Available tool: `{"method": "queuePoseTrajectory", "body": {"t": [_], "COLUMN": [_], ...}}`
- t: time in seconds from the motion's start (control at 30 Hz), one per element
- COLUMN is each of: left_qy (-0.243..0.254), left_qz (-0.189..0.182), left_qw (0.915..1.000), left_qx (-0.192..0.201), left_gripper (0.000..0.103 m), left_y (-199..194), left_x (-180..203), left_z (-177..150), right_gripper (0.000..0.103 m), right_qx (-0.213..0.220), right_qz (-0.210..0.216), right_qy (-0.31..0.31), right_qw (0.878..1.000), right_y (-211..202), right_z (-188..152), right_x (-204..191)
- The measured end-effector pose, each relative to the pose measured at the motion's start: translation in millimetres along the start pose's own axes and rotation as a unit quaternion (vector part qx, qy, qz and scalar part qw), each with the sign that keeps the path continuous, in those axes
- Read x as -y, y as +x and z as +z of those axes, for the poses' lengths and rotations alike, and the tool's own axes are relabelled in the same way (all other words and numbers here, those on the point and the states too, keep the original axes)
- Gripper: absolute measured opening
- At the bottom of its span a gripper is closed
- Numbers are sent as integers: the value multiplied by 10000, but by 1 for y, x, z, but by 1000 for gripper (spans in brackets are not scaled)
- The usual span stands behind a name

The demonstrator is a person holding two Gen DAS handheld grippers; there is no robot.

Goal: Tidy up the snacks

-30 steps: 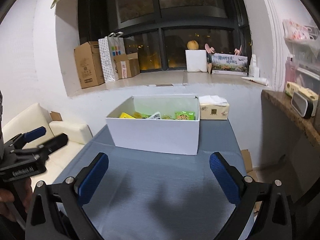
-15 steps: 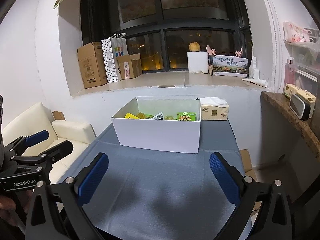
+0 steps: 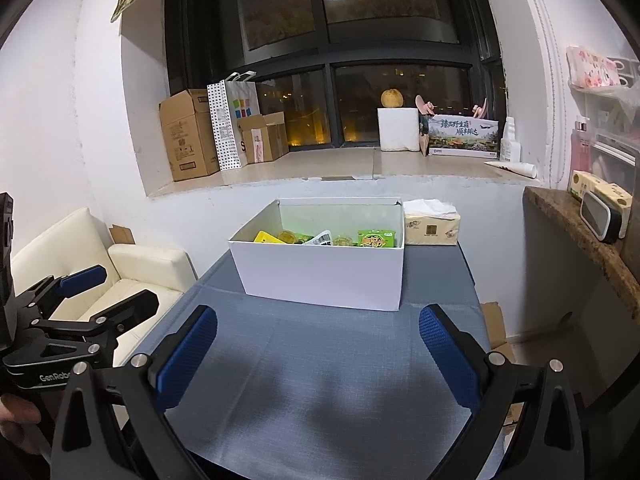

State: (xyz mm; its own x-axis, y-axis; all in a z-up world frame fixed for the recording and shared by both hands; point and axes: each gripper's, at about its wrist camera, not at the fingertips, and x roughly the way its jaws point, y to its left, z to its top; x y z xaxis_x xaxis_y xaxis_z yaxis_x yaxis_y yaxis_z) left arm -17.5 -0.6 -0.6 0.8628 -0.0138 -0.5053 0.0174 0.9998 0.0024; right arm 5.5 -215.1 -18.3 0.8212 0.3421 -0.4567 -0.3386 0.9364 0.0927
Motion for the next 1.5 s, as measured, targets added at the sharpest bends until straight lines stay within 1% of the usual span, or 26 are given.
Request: {"method": "queuePoseTrajectory", "body": {"t": [0.5,1.5], "left_qy": [-6,47], "left_qz": [-99,-123], "left_qw": [9999,9999], "left_qx": [-46,-103], "left_gripper": [103,103], "left_y": [0,-2], "left_x": [1,5], "left_z": [0,-2], "right_gripper": [103,103], "right_qx": [-11,-20], "right_qz": [70,158], "right_qy": [13,13], "right_qw": [10000,9999], "right_y": [-2,-6], "right_z": [-2,-4], "right_x": [0,-5]}}
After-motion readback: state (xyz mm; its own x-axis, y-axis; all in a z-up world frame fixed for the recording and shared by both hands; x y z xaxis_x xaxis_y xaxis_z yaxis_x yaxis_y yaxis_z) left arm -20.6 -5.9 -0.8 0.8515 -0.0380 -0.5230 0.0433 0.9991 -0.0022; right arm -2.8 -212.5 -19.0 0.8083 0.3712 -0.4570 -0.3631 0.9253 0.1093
